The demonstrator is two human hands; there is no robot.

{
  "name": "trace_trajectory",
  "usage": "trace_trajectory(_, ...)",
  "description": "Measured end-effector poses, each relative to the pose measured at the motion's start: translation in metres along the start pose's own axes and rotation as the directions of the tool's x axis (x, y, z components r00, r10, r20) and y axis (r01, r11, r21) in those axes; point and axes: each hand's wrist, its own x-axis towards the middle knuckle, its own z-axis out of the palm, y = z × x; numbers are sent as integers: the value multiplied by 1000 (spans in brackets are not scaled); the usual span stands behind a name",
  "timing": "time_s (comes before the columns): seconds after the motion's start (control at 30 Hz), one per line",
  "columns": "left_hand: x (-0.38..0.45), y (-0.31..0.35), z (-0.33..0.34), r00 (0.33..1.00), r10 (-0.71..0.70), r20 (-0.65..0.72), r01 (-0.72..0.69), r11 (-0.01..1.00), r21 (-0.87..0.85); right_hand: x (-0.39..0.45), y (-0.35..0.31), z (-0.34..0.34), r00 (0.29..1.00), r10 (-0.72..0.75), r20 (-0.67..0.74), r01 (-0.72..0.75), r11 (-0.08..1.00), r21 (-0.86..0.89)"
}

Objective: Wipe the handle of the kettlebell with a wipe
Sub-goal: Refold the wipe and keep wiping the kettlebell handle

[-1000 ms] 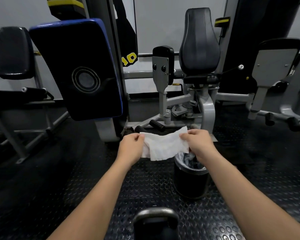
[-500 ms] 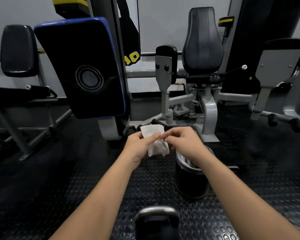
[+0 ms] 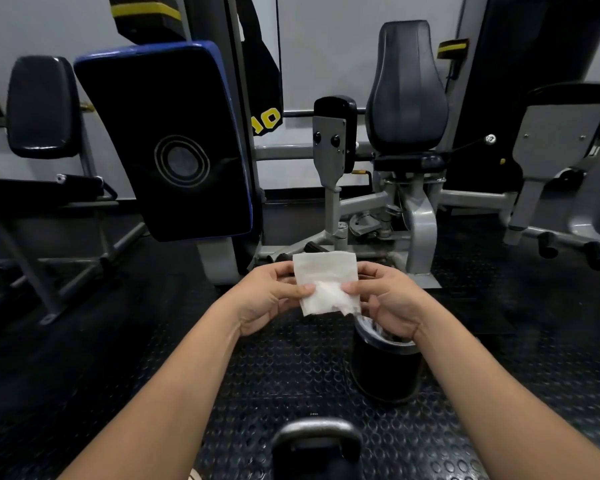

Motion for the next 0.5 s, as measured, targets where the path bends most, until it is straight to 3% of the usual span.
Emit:
trace_trajectory(0.1, -1, -3, -4, 998, 70, 0, -69, 994, 87, -2, -4, -3, 997, -45, 62, 46, 999, -18)
trace_trajectory(0.23, -7, -4, -7, 981, 192, -20, -185, 965, 186, -2, -8, -3, 982, -186, 23, 187, 980, -65)
trace_trajectory(0.33, -11, -2, -12, 972, 234, 5, -232, 959, 164, -2, -10, -4, 967, -249, 56, 253, 964, -82)
trace_trajectory(0.43, -11, 1, -7, 988, 123, 94, -118, 992, -50, -2, -14, -2, 959, -269, 85, 275, 959, -63)
trace_trajectory(0.5, -9, 2, 2, 996, 32, 88, -37, 998, 53, -3, -18, 1, 956, -272, 107, 280, 957, -69)
